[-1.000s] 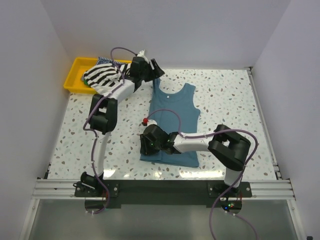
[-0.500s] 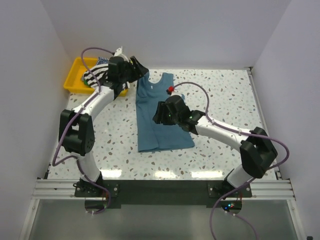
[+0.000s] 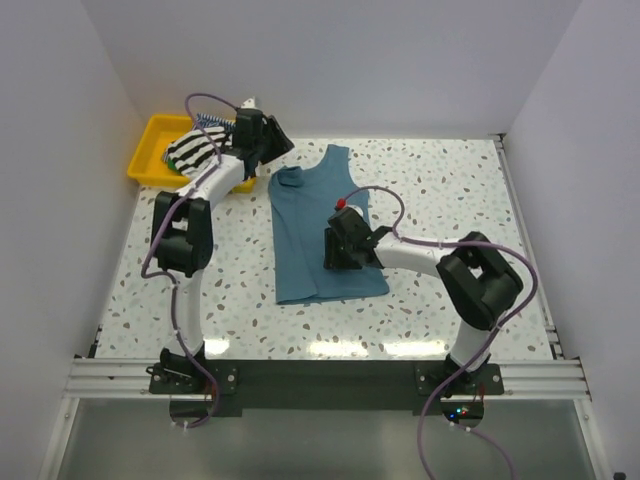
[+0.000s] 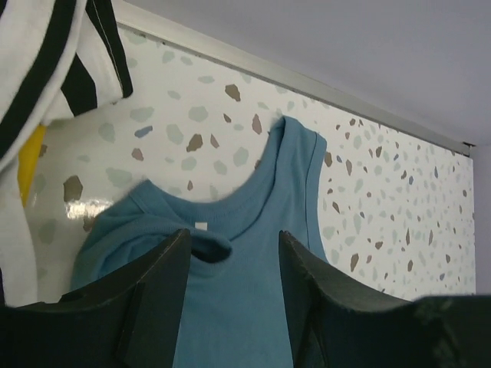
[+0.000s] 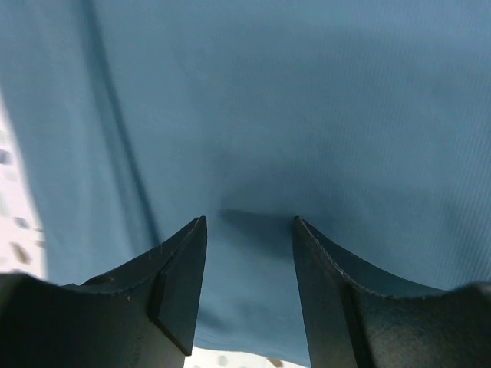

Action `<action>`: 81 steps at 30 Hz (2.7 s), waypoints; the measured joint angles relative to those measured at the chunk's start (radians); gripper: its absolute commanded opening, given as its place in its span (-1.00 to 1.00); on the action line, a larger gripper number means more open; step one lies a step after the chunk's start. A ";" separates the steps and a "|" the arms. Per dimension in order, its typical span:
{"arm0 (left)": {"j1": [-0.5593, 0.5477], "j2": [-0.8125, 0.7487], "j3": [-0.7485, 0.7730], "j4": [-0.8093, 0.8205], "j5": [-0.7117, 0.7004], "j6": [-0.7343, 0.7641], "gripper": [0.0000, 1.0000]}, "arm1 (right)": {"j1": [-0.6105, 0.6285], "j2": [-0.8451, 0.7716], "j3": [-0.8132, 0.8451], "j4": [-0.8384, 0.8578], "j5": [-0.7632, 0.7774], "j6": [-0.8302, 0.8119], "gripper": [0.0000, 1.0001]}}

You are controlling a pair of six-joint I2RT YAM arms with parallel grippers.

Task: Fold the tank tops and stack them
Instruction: Fold the tank top

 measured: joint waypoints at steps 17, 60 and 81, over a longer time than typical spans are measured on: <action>-0.076 -0.187 -0.224 -0.050 0.035 0.000 0.11 | 0.376 -0.334 -0.406 0.055 0.170 0.367 0.04; -0.521 -0.759 -1.156 -0.095 0.028 -0.068 -0.78 | -0.160 0.656 1.025 -0.155 0.202 -0.134 -0.14; -0.499 -0.852 -1.112 -0.230 0.026 -0.023 -0.47 | -0.150 0.180 0.423 -0.023 0.034 -0.088 0.01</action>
